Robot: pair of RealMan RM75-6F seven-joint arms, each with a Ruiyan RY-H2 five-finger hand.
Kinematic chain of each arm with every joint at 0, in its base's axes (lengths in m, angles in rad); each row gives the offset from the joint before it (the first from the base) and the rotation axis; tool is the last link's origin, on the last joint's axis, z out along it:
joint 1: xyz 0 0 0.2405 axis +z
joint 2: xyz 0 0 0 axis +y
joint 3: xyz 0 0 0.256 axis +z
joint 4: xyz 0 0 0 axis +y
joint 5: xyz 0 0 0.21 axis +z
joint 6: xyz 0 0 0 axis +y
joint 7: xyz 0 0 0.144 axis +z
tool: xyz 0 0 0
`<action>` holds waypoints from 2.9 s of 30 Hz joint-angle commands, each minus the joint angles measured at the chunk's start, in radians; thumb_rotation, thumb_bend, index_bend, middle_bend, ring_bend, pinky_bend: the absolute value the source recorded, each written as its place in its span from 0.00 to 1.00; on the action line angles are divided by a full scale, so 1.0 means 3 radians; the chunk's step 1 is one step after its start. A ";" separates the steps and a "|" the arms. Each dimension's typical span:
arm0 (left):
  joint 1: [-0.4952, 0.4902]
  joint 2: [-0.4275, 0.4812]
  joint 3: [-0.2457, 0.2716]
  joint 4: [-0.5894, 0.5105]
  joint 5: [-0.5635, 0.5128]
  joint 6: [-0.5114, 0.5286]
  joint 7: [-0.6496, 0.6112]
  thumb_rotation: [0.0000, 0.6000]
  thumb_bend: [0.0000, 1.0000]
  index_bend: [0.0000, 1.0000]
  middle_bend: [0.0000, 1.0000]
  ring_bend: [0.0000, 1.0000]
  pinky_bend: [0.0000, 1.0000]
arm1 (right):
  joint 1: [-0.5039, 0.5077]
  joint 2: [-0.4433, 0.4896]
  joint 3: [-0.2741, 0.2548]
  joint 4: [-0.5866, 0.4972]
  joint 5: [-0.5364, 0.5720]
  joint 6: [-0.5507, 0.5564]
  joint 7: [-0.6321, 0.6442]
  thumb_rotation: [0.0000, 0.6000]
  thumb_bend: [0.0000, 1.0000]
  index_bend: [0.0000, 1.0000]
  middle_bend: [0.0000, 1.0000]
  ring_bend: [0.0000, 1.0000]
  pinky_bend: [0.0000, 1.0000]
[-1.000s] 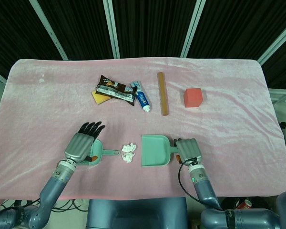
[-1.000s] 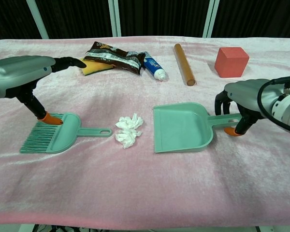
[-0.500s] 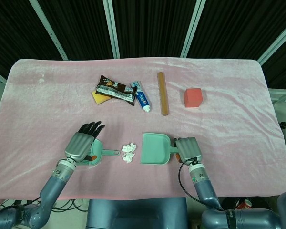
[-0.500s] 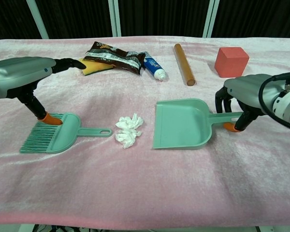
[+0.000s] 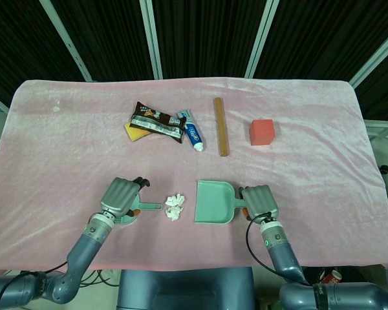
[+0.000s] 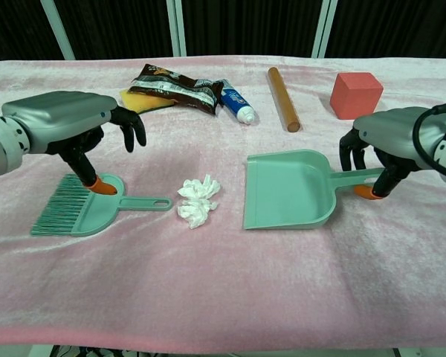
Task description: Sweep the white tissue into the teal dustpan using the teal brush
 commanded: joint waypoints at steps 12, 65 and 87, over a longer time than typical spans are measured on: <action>-0.0170 -0.0266 0.0000 0.0103 -0.0579 0.0020 0.0323 1.00 0.22 0.42 0.44 0.86 1.00 | 0.0018 0.0005 -0.0015 0.0023 0.0059 -0.0034 0.0028 1.00 0.48 0.72 0.70 0.73 0.80; -0.0159 -0.0440 0.0014 0.0620 0.0557 -0.0162 -0.1320 1.00 0.37 0.64 0.68 0.91 1.00 | 0.0083 0.0060 -0.0046 -0.0161 0.0149 0.0178 -0.0211 1.00 0.49 0.72 0.70 0.73 0.80; -0.0370 -0.1160 -0.0250 0.1330 0.0930 -0.0418 -0.2305 1.00 0.37 0.63 0.68 0.91 1.00 | 0.0217 0.0212 -0.0044 -0.0292 0.0418 0.0129 -0.0442 1.00 0.49 0.72 0.70 0.73 0.80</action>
